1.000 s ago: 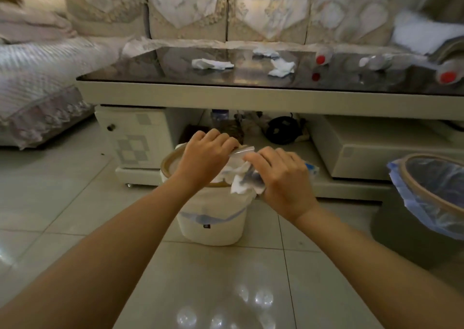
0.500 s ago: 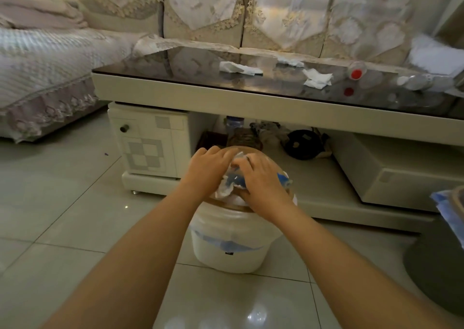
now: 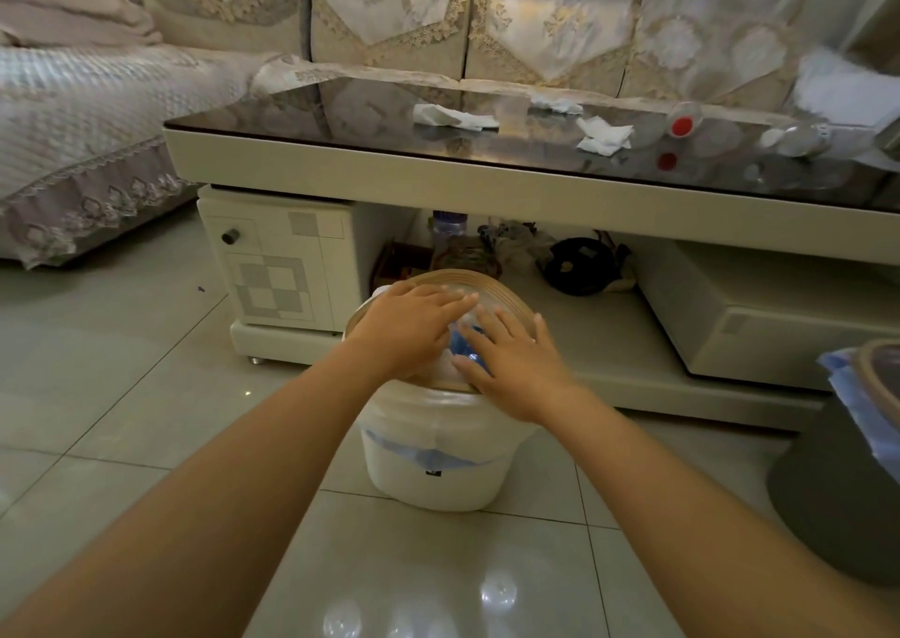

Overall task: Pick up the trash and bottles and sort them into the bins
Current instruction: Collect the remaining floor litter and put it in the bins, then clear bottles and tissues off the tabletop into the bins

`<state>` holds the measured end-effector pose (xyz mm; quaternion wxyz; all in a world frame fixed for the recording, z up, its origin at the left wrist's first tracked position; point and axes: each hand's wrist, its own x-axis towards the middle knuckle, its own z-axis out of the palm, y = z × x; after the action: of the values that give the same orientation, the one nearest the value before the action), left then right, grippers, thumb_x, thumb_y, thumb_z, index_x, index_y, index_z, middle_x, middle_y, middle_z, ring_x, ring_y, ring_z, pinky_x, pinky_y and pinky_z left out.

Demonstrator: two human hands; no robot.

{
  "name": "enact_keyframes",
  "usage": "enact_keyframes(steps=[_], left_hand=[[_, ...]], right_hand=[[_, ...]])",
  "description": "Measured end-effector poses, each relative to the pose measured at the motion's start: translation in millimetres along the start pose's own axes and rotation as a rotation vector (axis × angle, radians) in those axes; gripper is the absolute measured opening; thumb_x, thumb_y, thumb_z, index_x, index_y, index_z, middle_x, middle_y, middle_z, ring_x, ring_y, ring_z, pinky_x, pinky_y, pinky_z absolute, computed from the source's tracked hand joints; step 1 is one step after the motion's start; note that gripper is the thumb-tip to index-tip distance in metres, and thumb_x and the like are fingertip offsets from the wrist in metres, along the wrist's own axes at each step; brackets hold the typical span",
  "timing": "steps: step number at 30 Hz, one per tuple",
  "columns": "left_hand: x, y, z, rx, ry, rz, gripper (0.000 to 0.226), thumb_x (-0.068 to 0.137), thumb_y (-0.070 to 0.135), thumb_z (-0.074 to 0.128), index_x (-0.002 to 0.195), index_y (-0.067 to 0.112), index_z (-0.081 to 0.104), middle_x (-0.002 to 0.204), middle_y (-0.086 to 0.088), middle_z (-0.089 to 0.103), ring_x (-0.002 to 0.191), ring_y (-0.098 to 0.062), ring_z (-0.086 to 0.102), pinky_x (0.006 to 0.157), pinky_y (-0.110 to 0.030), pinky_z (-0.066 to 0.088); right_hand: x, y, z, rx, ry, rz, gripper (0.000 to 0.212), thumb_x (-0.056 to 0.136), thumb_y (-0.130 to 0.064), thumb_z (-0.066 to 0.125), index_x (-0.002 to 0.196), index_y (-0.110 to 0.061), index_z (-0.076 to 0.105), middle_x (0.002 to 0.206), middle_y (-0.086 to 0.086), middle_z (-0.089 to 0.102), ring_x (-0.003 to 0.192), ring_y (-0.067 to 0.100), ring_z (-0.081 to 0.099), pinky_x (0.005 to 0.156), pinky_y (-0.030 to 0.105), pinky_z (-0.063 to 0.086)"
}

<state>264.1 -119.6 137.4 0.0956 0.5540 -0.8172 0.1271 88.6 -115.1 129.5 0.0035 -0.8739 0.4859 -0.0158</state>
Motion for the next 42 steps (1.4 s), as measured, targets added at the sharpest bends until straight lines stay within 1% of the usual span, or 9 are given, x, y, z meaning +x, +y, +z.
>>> enact_keyframes(steps=[2,4,7,10,13,17,21,34,42], left_hand=[[-6,12,-2,-0.025,0.057,-0.012,0.047,0.102,0.038,0.027,0.149,0.034,0.021,0.153,0.009,0.032,0.141,-0.01,0.027,0.113,-0.035,0.02],[-11,24,-4,-0.023,-0.033,-0.023,0.05,0.101,0.046,0.026,0.149,0.033,0.021,0.153,0.008,0.031,0.141,-0.012,0.026,0.114,-0.038,0.02],[-10,31,-7,0.031,-0.189,-0.111,0.05,0.098,0.044,0.039,0.146,0.031,0.031,0.153,0.006,0.031,0.139,-0.016,0.029,0.112,-0.039,0.022],[-4,41,-18,-0.011,-0.104,-0.174,0.056,0.092,0.036,0.055,0.143,0.031,0.034,0.153,0.006,0.031,0.139,-0.017,0.03,0.111,-0.039,0.025],[3,64,-26,-0.032,0.001,-0.132,0.051,0.095,0.04,0.049,0.143,0.029,0.035,0.15,0.005,0.036,0.136,-0.018,0.035,0.109,-0.038,0.027],[1,95,-16,-0.194,-0.098,-0.199,0.046,0.096,0.056,0.033,0.122,0.027,0.057,0.121,-0.001,0.06,0.112,-0.02,0.053,0.097,-0.039,0.037],[-7,118,13,-0.34,-0.127,-0.195,0.04,0.096,0.05,0.037,0.087,0.021,0.064,0.085,0.002,0.063,0.091,-0.019,0.057,0.082,-0.036,0.042],[45,214,23,-0.343,-0.108,-0.073,0.03,0.099,0.043,0.036,0.082,0.023,0.052,0.096,-0.001,0.062,0.1,-0.019,0.05,0.092,-0.039,0.038],[81,290,31,-0.372,-0.129,0.056,0.037,0.099,0.043,0.034,0.1,0.02,0.063,0.103,-0.001,0.063,0.106,-0.02,0.05,0.095,-0.041,0.037]], right_hand=[[-12,1,-3,0.029,0.157,-0.042,0.049,0.099,-0.045,0.03,0.144,-0.027,0.032,0.157,-0.001,0.019,0.144,0.015,0.012,0.117,0.047,0.001],[-27,3,-7,0.087,0.234,-0.058,0.043,0.099,-0.04,0.033,0.14,-0.026,0.038,0.15,-0.003,0.032,0.139,0.013,0.023,0.116,0.041,0.003],[-48,14,-6,0.057,0.188,-0.036,0.046,0.1,-0.041,0.029,0.143,-0.024,0.035,0.152,-0.003,0.028,0.14,0.013,0.02,0.116,0.042,0.002],[-68,26,-3,0.01,0.193,-0.029,0.049,0.099,-0.043,0.027,0.143,-0.023,0.034,0.153,-0.002,0.028,0.141,0.015,0.021,0.115,0.048,0.007],[-86,35,-7,-0.008,0.279,-0.041,0.058,0.092,-0.045,0.02,0.139,-0.021,0.041,0.146,0.002,0.042,0.136,0.019,0.034,0.112,0.051,0.019],[-102,47,-16,-0.018,0.277,0.009,0.053,0.097,-0.043,0.034,0.146,-0.021,0.03,0.151,0.002,0.033,0.14,0.019,0.027,0.114,0.048,0.015],[-115,59,-21,-0.054,0.253,0.044,0.054,0.098,-0.044,0.035,0.147,-0.023,0.026,0.155,0.001,0.026,0.143,0.017,0.019,0.115,0.047,0.01],[-167,146,6,-0.07,0.195,0.302,0.057,0.099,-0.046,0.03,0.15,-0.024,0.017,0.157,0.002,0.019,0.144,0.02,0.016,0.116,0.049,0.011],[-203,213,6,-0.129,0.238,0.434,0.056,0.099,-0.042,0.033,0.149,-0.019,0.021,0.153,0.01,0.027,0.14,0.025,0.027,0.111,0.047,0.026]])
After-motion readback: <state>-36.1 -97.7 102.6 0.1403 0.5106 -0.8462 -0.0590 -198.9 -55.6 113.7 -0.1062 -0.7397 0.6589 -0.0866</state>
